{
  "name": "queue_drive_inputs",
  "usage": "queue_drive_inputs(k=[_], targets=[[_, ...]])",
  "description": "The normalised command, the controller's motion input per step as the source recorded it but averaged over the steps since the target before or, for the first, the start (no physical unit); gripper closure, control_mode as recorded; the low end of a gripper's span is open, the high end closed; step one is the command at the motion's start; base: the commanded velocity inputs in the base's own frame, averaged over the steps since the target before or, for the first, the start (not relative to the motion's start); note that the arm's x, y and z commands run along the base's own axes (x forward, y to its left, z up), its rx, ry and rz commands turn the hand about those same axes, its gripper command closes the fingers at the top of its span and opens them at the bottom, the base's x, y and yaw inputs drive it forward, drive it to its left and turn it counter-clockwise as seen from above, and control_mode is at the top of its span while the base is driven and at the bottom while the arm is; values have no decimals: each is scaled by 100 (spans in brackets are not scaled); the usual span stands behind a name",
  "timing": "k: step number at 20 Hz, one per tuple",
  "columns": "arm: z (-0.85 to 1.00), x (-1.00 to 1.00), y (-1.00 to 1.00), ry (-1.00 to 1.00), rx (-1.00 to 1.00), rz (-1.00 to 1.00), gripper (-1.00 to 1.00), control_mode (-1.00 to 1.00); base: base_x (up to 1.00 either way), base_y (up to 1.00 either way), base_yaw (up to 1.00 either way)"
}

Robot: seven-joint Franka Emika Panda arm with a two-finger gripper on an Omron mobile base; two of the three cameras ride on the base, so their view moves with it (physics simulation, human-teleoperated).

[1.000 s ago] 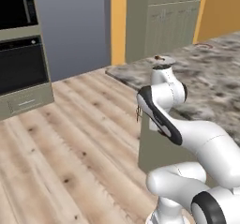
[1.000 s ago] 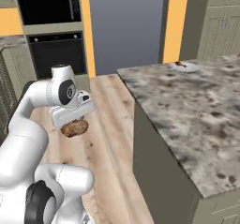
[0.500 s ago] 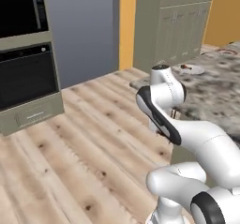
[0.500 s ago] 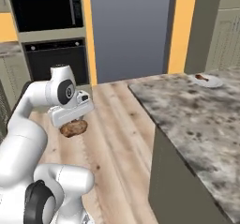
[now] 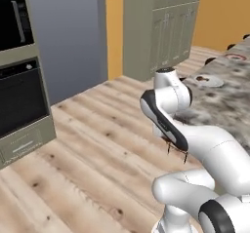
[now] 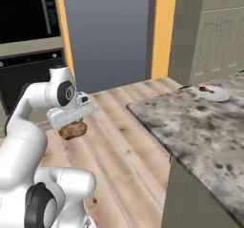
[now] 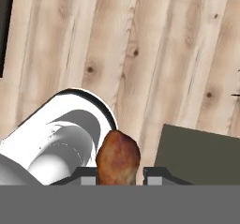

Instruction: Take the chicken drumsticks from the pan and place one on each plate on the dining counter.

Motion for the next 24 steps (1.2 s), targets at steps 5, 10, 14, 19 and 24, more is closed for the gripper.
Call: queue_drive_inputs(k=[5,10,14,19,24], targets=[[0,0,0,0,0,0,100,100,98,55,-43],[0,0,0,0,0,0,100,100,95,57,-44],[0,0,0,0,0,0,100,100,94,59,-43],[0,0,0,0,0,0,100,100,90,56,-50],[0,0,0,0,0,0,100,100,86,54,-55]])
